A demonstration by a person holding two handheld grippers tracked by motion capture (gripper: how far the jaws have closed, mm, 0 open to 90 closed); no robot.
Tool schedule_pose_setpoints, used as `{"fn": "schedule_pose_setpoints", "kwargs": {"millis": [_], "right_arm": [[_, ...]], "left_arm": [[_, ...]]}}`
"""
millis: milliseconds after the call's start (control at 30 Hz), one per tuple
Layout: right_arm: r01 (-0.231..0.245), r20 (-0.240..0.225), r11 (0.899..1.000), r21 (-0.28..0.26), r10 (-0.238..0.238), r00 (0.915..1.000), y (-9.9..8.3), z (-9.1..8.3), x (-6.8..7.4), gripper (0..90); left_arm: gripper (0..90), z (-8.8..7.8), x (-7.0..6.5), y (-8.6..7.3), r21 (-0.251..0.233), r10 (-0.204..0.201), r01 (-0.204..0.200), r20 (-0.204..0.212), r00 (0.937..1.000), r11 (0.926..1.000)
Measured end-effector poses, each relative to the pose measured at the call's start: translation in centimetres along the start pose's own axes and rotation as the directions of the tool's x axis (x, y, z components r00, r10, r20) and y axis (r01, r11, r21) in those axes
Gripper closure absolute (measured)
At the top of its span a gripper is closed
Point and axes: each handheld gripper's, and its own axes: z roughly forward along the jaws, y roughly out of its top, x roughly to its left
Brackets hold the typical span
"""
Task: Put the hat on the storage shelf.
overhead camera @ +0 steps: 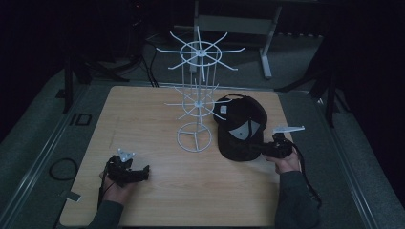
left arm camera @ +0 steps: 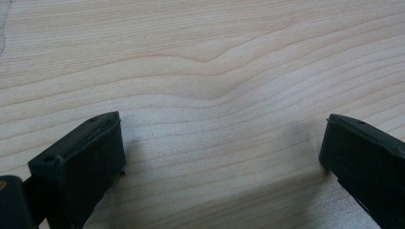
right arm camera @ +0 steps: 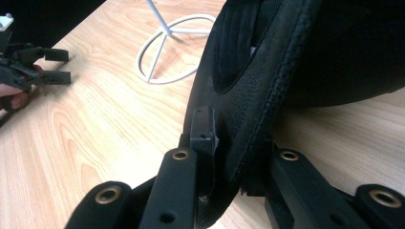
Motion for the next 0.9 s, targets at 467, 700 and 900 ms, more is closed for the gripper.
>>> {"fn": "schedule_pose_setpoints", "kwargs": {"millis": [467, 700, 900], "right_arm": [[0.016, 0.101, 0.998, -0.062, -0.010, 0.9948, 1.7, -0.5, 0.8, 86.4], [0.044, 0.184, 0.996, -0.073, -0.029, 0.9826, 2.3, -0.6, 1.1, 86.6], [0.094, 0.263, 0.994, -0.061, -0.074, 0.9618, 3.1, -0.4, 1.8, 86.7]], "left_arm": [[1.5, 0.0, 0.0, 0.0, 0.000, 0.000, 0.000, 0.000, 1.0000, 1.0000], [1.5, 0.0, 0.0, 0.0, 0.000, -0.001, 0.001, 0.001, 1.0000, 1.0000], [1.5, 0.0, 0.0, 0.0, 0.000, -0.002, 0.002, 0.001, 1.0000, 1.0000]]}}
